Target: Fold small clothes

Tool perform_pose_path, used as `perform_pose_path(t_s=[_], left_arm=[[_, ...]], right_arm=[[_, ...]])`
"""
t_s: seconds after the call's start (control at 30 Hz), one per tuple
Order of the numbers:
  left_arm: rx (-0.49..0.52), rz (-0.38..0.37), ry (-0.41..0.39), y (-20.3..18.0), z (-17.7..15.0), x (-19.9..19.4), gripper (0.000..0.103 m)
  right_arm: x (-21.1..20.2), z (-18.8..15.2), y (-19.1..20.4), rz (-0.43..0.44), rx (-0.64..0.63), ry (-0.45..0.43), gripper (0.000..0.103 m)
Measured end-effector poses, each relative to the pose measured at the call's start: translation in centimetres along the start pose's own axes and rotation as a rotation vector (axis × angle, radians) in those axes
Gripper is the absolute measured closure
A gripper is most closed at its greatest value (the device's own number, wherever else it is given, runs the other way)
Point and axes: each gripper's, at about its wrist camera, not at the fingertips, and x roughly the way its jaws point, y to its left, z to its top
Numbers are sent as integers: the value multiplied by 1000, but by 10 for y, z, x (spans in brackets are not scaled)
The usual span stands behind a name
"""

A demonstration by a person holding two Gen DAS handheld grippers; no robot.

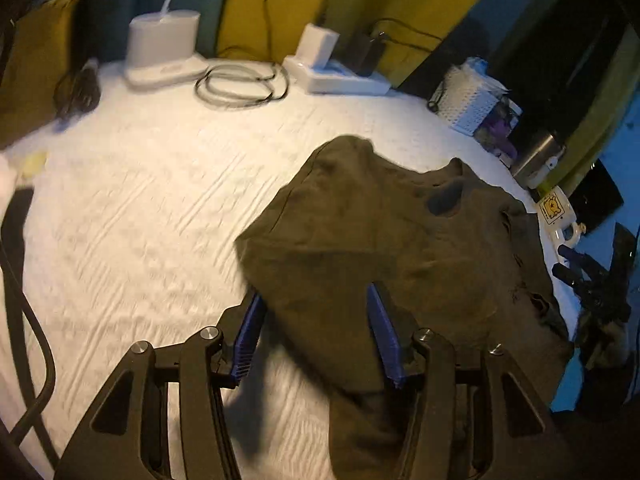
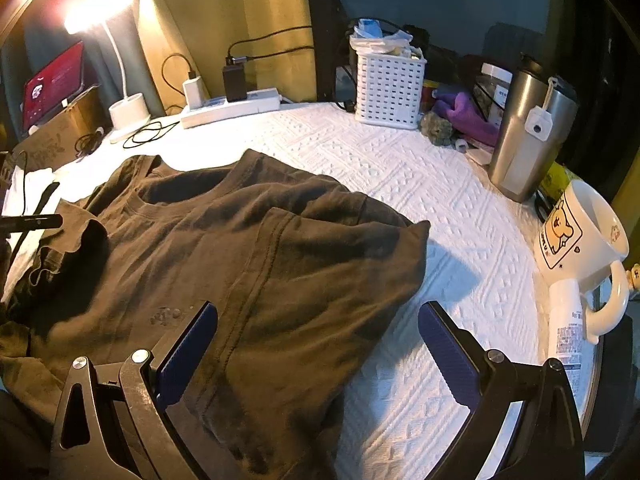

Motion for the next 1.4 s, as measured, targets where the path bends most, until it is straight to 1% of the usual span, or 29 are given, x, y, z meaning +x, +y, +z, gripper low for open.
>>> perform_pose_path(t_s=[0.03, 0.07, 0.1, 0.13, 0.2, 0.23, 0.3, 0.4, 0.43, 0.47, 0.53, 0.6, 0.7, 0.77, 0.8, 0.87, 0.93, 0.97, 1.0, 1.03, 1.13, 1.2, 1.27, 1.33, 1.4], left_arm=[[41, 13, 4, -5, 2, 3, 103], [74, 37, -1, -8, 4, 4, 102], [106, 76, -22, -10, 7, 4, 102], [151, 157, -41, -12, 10, 5, 102], [199, 280, -58, -6, 17, 6, 102], [209, 319, -61, -1, 20, 7, 102], [197, 342, -55, 9, 24, 8, 102], [158, 321, -37, 15, 21, -2, 101], [151, 330, -38, 14, 19, -7, 95], [147, 339, -47, 12, 17, -12, 76], [130, 321, -83, 3, 10, -31, 53], [122, 266, -100, -10, 1, -44, 52], [148, 162, -74, -35, -18, -52, 52], [156, 97, -42, -45, -31, -47, 52], [162, 77, -24, -48, -36, -42, 52], [163, 67, 5, -52, -44, -31, 52], [160, 40, 33, -54, -48, -19, 52], [159, 34, 47, -54, -49, -14, 52], [151, 55, 53, -56, -50, -11, 52], [145, 67, 51, -56, -50, -10, 52], [129, 51, 23, -57, -45, -16, 52], [118, 76, 10, -55, -42, -17, 52], [80, 108, 22, -49, -37, -10, 52], [52, 104, 44, -44, -36, -1, 52], [52, 82, 52, -46, -35, 4, 52]], right_arm=[[2, 0, -1, -2, 3, 6, 2], [3, 0, -1, -4, 3, 10, 2], [4, 1, 0, -6, 3, 14, 2], [5, 2, 0, -5, 2, 16, 2], [7, 4, 3, -4, -3, 18, 2], [8, 5, 4, -2, -6, 18, 2], [9, 6, 8, 2, -15, 20, 2], [8, 7, 13, 4, -24, 17, 2], [7, 7, 14, 4, -24, 15, 2], [6, 7, 14, 2, -24, 13, 2], [3, 6, 15, -2, -23, 9, 2], [0, 4, 16, -5, -26, 4, 2], [-7, 1, 17, -5, -29, -7, 2], [-10, -2, 17, -5, -29, -14, 2], [-12, -4, 18, -5, -29, -17, 2], [-16, -7, 17, -3, -28, -23, 2], [-19, -10, 17, -3, -28, -28, 2], [-22, -12, 17, -3, -26, -32, 2], [-23, -13, 16, -4, -24, -34, 2], [-25, -15, 14, -8, -19, -36, 2], [-30, -20, 9, -17, -1, -41, 2], [-30, -23, 6, -22, 9, -40, 2], [-30, -26, 4, -24, 17, -36, 2], [-29, -27, 3, -22, 19, -35, 2], [-30, -27, 1, -22, 19, -34, 2]])
